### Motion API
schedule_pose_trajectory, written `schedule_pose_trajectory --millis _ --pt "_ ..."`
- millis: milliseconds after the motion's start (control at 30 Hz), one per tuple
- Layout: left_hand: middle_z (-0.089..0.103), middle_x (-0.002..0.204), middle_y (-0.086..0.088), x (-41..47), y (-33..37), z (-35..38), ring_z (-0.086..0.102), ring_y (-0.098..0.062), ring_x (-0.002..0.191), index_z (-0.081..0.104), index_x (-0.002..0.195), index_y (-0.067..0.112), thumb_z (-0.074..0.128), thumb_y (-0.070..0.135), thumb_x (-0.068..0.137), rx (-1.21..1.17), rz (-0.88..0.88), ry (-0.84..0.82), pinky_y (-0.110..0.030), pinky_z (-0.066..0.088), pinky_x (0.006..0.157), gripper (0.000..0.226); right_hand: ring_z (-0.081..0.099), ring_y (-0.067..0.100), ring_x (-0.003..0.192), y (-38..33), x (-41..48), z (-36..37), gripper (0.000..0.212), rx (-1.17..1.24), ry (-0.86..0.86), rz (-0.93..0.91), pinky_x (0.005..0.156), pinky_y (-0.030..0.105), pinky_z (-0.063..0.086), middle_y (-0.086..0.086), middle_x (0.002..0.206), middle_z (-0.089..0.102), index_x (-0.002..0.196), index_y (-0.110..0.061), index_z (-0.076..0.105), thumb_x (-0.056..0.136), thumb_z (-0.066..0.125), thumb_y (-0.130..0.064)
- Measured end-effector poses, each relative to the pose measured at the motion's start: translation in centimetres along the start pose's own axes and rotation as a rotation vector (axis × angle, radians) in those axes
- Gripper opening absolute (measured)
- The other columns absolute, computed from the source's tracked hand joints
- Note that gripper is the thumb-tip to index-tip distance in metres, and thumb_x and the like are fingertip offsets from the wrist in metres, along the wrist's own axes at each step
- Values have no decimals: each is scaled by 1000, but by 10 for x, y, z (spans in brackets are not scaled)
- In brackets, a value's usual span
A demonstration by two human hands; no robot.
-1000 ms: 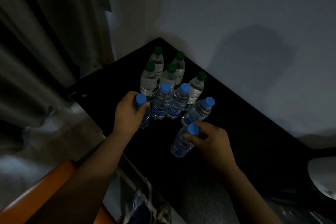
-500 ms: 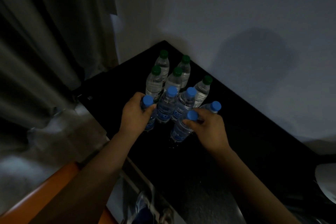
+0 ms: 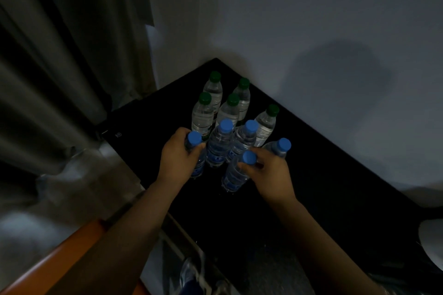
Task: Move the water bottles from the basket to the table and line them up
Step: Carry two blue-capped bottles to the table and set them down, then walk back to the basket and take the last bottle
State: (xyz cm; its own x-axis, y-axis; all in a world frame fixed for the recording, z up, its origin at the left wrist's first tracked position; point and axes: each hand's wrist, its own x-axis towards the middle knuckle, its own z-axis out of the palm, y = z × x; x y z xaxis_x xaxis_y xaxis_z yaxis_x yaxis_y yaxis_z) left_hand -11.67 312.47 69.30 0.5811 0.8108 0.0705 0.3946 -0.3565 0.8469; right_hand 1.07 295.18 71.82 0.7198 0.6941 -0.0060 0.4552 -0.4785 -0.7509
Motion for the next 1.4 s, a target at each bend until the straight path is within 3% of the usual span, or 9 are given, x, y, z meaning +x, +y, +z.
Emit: schedule_pose_trajectory --millis 267,367,533,633,767,900,1033,1167,1400 --pt "62 92 -7 -3 3 -3 59 -18 82 53 99 11 70 22 84 21 -16 -9 -28 44 70 24 62 16 101 -6 -1 -4 37 -104 -90 -5 86 40 54 1 112 66 117 -14 58 83 71 -20" --pt "62 92 -9 -2 5 -5 59 -20 82 53 98 10 69 21 85 24 -12 -25 -30 45 71 24 62 15 101 -2 -9 -11 32 -167 -107 12 84 34 53 -2 112 66 113 -18 58 84 70 -23" --pt "59 96 -9 3 13 -8 55 -20 85 52 102 8 68 21 85 106 -28 -79 -31 44 73 27 61 13 97 2 -22 -26 28 -490 -255 51 83 31 52 -4 110 65 112 -23 60 85 65 -32" --pt "60 102 -15 12 23 -16 57 -27 93 53 105 3 67 18 86 223 -8 -197 -33 45 77 28 58 13 94 3 -25 -33 23 -618 -359 76 81 31 52 -1 104 63 105 -20 61 87 63 -34" --pt "55 116 -15 13 49 -28 56 -27 103 53 116 8 68 19 84 339 108 -302 -31 45 84 36 54 10 84 6 -27 -38 14 -618 -439 139 64 21 41 -4 95 57 88 -24 55 86 64 -35" --pt "56 115 -8 -3 76 -33 56 -22 104 54 116 13 67 22 85 325 236 -355 -28 45 83 35 48 7 91 13 -33 -39 29 -620 -478 220 75 23 40 -5 108 52 113 -25 56 87 64 -35" --pt "58 115 -2 -19 89 -30 55 -17 106 55 113 15 65 25 87 273 245 -526 -33 47 91 30 52 7 95 25 -48 -39 35 -584 -456 294 76 20 44 -5 115 55 119 -27 54 86 64 -33" --pt "58 110 -1 -28 92 -12 55 -15 103 55 108 15 64 26 87 306 261 -751 -32 47 89 25 54 6 88 35 -65 -49 29 -545 -432 376 63 17 39 -10 106 58 110 -29 58 84 66 -37" --pt "56 113 5 -59 95 37 53 -10 99 54 108 23 65 32 86 365 339 -977 -29 49 87 26 62 11 92 48 -107 -75 19 -512 -302 484 78 26 52 -6 101 65 99 -24 64 84 65 -35"
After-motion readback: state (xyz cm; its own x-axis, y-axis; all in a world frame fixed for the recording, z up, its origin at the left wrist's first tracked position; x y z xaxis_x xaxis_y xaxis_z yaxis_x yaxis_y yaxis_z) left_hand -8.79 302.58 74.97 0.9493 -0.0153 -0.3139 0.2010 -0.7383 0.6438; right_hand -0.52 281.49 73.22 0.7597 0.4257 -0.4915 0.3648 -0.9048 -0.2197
